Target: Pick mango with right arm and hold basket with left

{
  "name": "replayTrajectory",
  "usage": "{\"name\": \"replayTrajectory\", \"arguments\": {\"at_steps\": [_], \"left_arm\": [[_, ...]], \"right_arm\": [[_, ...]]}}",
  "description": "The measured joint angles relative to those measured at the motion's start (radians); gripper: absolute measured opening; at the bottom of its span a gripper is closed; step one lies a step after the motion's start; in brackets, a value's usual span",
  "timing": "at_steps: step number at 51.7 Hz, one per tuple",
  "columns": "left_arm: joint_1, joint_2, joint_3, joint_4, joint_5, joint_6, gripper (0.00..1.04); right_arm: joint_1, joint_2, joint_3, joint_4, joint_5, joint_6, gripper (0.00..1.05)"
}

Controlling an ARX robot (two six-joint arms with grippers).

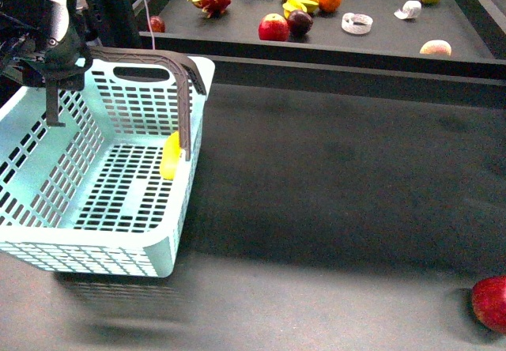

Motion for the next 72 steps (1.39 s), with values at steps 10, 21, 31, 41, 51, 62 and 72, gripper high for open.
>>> {"name": "replayTrajectory", "arguments": {"at_steps": [10,21,31,41,51,62,72], "left_arm": [[-0.016,-0.002,0.002,-0.096,-0.031,-0.05,0.6],[-0.029,-0.021,-0.009,-0.1,-0.034,-0.057,0.95],[-0.036,-0.076,-0.021,-0.081,-0.053,-0.063,0.97],[-0.037,-0.099,-0.024,-0.077,-0.053,-0.062,0.97],[-0.056,-0.165,-0.061,-0.091,-0.084,-0.052,0.97],[-0.081,-0.31,-0.143,-0.133,-0.145,-0.028,0.97],[-0.106,-0.515,-0.285,-0.139,-0.236,0.052,0.97]], "right_arm": [[0.0,0.0,0.0,0.0,0.0,0.0,0.96],[0.0,0.0,0.0,0.0,0.0,0.0,0.96],[0.0,0.0,0.0,0.0,0.0,0.0,0.96],[0.0,0.0,0.0,0.0,0.0,0.0,0.96],[0.0,0.0,0.0,0.0,0.0,0.0,0.96],[0.0,0.0,0.0,0.0,0.0,0.0,0.96],[0.0,0.0,0.0,0.0,0.0,0.0,0.96]]}}
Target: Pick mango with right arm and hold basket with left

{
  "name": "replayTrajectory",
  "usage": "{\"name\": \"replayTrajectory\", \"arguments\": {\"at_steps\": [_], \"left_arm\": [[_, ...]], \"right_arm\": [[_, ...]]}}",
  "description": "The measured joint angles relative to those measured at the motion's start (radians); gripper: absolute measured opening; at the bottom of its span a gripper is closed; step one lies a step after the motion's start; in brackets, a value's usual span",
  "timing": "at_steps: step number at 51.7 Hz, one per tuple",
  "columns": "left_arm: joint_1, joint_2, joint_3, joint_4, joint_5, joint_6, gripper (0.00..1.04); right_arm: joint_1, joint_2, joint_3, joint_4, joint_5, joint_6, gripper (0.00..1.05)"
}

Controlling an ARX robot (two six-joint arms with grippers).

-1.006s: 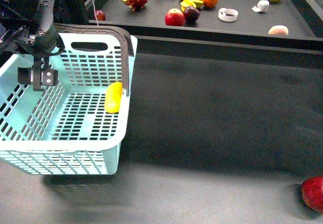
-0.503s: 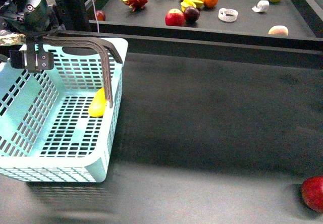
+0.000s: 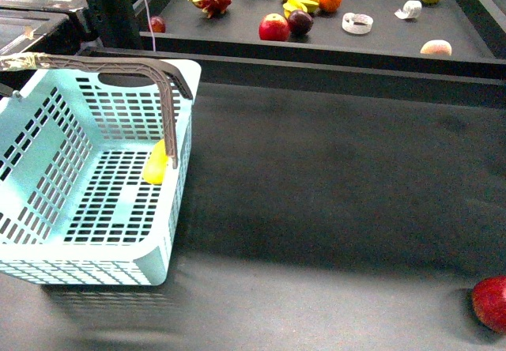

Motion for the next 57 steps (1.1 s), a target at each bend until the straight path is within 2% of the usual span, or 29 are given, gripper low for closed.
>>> {"name": "replayTrajectory", "arguments": {"at_steps": [18,28,29,32,33,35,37,40,42,45,54,57], "left_arm": [[-0.062,-0.362,-0.237,-0.032,-0.162,0.12,0.97],[-0.055,-0.395,-0.271,-0.022,-0.165,0.157,0.97],[-0.046,-0.399,-0.284,0.012,-0.12,0.211,0.95],[0.0,-0.434,-0.394,0.278,0.179,0.42,0.85],[0.006,-0.439,-0.414,0.322,0.224,0.465,0.83],[0.03,-0.46,-0.491,0.476,0.388,0.657,0.76],[0.048,-0.483,-0.554,0.591,0.508,0.873,0.69],[0.068,-0.529,-0.626,0.696,0.632,1.144,0.56],[0.079,-0.573,-0.669,0.715,0.667,1.322,0.45],[0.096,-0.614,-0.716,0.718,0.678,1.44,0.33],[0.127,-0.706,-0.807,0.711,0.71,1.528,0.02],[0.136,-0.743,-0.831,0.702,0.719,1.538,0.02]], "right_arm": [[0.0,0.0,0.0,0.0,0.0,0.0,0.96],[0.0,0.0,0.0,0.0,0.0,0.0,0.96],[0.0,0.0,0.0,0.0,0.0,0.0,0.96],[0.0,0.0,0.0,0.0,0.0,0.0,0.96],[0.0,0.0,0.0,0.0,0.0,0.0,0.96],[0.0,0.0,0.0,0.0,0.002,0.0,0.96],[0.0,0.0,0.0,0.0,0.001,0.0,0.96],[0.0,0.0,0.0,0.0,0.001,0.0,0.96],[0.0,0.0,0.0,0.0,0.0,0.0,0.96],[0.0,0.0,0.0,0.0,0.0,0.0,0.96],[0.0,0.0,0.0,0.0,0.0,0.0,0.96],[0.0,0.0,0.0,0.0,0.0,0.0,0.96]]}}
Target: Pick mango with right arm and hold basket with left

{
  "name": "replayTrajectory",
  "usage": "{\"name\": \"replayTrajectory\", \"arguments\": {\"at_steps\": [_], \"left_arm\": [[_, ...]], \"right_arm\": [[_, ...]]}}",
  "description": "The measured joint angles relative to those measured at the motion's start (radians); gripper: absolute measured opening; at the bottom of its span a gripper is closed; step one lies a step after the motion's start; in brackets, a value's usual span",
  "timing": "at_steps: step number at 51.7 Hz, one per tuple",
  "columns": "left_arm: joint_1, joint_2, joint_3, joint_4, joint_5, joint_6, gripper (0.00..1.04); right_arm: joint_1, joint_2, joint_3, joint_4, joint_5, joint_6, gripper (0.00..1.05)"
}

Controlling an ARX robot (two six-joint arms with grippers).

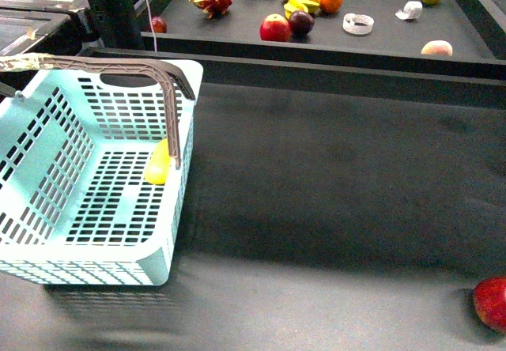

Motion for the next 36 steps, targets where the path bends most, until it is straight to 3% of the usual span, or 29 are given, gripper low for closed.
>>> {"name": "replayTrajectory", "arguments": {"at_steps": [9,36], "left_arm": [[0.083,-0.124,-0.069,-0.059,0.075,0.013,0.02],[0.085,-0.416,-0.158,-0.238,0.081,0.02,0.02]], "right_arm": [[0.0,0.0,0.0,0.0,0.0,0.0,0.96],[0.0,0.0,0.0,0.0,0.0,0.0,0.96]]}}
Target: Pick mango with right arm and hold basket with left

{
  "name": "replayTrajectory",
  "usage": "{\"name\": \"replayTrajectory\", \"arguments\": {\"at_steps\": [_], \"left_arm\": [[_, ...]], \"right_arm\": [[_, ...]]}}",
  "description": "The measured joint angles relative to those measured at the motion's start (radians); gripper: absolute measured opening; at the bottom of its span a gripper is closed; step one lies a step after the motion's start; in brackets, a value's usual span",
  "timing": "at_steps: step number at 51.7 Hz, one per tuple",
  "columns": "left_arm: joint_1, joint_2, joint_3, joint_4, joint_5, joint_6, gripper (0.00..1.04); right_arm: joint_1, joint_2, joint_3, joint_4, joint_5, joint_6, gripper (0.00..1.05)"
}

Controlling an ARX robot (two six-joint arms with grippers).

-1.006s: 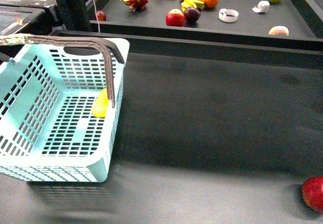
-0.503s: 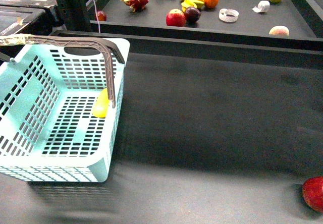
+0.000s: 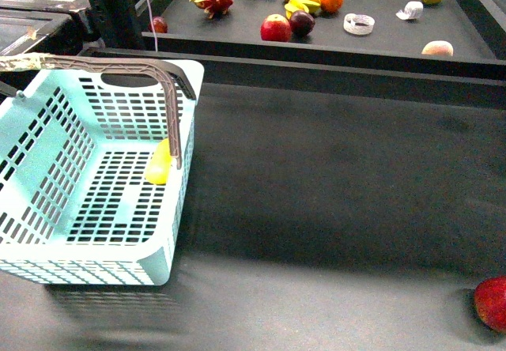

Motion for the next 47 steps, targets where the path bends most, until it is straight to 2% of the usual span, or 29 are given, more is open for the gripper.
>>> {"name": "replayTrajectory", "arguments": {"at_steps": [26,42,47], "left_arm": [[0.0,-0.265,0.0,-0.254,0.0,0.0,0.02],[0.0,-0.356,0.0,-0.347,0.0,0.0,0.02],[0.0,-0.486,0.0,-0.504,0.001,0.0,0.02]], "right_arm": [[0.0,0.0,0.0,0.0,0.0,0.0,0.96],[0.0,0.0,0.0,0.0,0.0,0.0,0.96],[0.0,0.0,0.0,0.0,0.0,0.0,0.96]]}}
